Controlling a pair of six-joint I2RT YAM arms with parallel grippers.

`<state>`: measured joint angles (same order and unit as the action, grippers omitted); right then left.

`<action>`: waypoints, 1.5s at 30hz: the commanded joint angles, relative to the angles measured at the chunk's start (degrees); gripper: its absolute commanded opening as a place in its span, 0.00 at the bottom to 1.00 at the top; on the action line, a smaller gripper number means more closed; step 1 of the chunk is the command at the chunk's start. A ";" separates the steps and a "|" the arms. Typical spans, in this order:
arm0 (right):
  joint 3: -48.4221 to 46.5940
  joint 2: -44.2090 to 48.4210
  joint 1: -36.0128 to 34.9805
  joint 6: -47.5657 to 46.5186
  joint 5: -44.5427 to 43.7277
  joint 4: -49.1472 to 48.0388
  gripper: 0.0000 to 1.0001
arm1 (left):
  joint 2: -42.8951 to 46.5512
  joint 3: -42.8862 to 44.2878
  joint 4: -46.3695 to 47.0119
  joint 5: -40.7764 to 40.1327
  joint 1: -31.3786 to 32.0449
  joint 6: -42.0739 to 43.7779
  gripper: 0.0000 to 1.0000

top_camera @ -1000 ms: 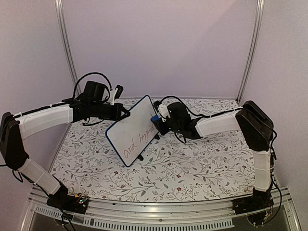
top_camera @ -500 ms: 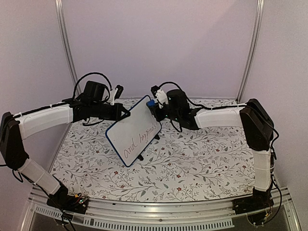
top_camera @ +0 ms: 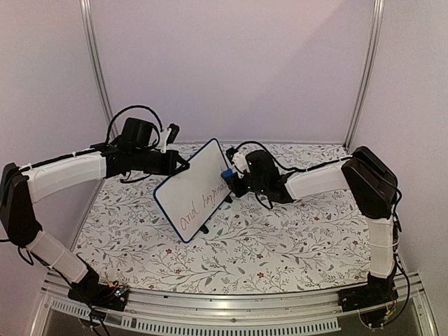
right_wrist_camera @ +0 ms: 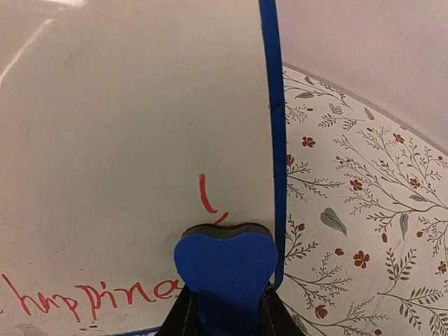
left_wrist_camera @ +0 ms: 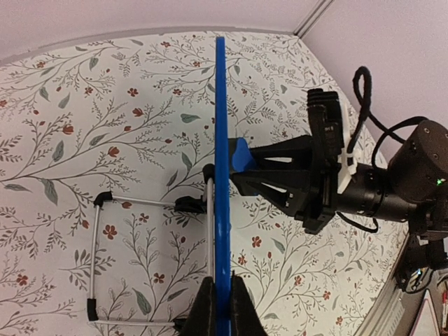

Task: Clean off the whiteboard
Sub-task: Erase the center of the board.

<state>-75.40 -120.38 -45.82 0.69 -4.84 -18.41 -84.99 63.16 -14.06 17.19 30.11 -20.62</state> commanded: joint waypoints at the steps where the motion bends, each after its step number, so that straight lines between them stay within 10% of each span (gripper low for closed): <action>1: -4.19 -0.48 0.53 0.47 2.18 -0.17 0.16 | -1.38 -1.50 -2.30 3.38 1.46 1.06 0.00; 12: -12.29 -1.49 1.51 0.74 4.20 2.41 0.17 | -1.06 -1.46 -2.33 3.45 1.50 1.14 0.00; 30: 2.24 -2.36 1.46 6.76 7.83 -3.54 0.16 | -1.13 -1.54 -2.26 3.64 1.45 1.07 0.00; 45: -9.56 -0.72 1.94 2.48 6.08 1.05 0.17 | -1.22 -1.54 -2.20 3.44 1.45 1.16 0.00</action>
<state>-80.75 -121.25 -44.10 4.71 0.93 -16.47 -85.01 63.13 -14.06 16.56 30.11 -21.04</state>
